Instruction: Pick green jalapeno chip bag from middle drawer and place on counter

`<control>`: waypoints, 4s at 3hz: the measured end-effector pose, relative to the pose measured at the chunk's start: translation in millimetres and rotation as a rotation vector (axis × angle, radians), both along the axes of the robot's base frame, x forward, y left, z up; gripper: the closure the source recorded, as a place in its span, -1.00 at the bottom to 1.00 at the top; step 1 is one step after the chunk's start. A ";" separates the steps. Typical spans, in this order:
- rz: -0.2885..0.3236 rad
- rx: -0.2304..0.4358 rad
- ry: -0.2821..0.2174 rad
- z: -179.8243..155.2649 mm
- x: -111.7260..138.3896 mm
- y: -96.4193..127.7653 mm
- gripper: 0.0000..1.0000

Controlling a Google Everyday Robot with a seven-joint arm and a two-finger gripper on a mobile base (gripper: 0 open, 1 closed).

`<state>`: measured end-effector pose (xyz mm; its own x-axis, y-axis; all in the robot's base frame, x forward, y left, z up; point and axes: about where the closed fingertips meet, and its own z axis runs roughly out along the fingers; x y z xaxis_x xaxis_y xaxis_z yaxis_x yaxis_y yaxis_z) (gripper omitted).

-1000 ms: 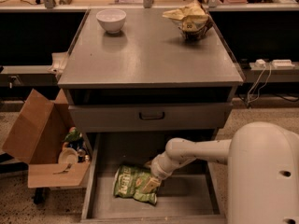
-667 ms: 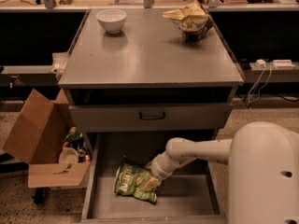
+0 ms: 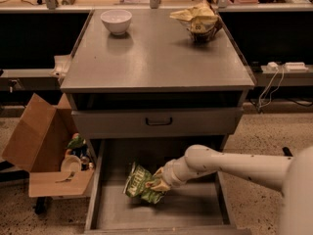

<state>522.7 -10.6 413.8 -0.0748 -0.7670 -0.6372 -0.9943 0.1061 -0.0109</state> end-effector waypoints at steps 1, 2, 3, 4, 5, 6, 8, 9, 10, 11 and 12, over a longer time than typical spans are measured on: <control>0.029 0.114 -0.091 62.3 -11.5 -3.6 1.00; 0.066 0.210 -0.178 131.4 -15.7 -25.0 1.00; 0.091 0.215 -0.164 130.8 -25.2 -27.6 1.00; 0.103 0.266 -0.197 169.0 -24.0 -18.9 1.00; 0.168 0.302 -0.251 244.6 -29.2 -5.1 1.00; 0.189 0.294 -0.333 332.2 -25.2 4.3 1.00; 0.170 0.304 -0.371 346.1 -6.1 3.2 1.00; 0.146 0.313 -0.449 389.9 26.8 -5.4 1.00; 0.086 0.335 -0.546 448.5 65.0 -21.7 1.00; 0.024 0.356 -0.630 493.2 86.1 -37.4 1.00; -0.087 0.373 -0.654 508.0 114.4 -64.6 1.00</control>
Offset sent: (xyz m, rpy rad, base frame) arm -0.0226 -0.0597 0.2213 0.3202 -0.2677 0.1307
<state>637.1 -75.2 921.8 0.3569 -0.5004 -0.7888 -0.7855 0.2962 -0.5434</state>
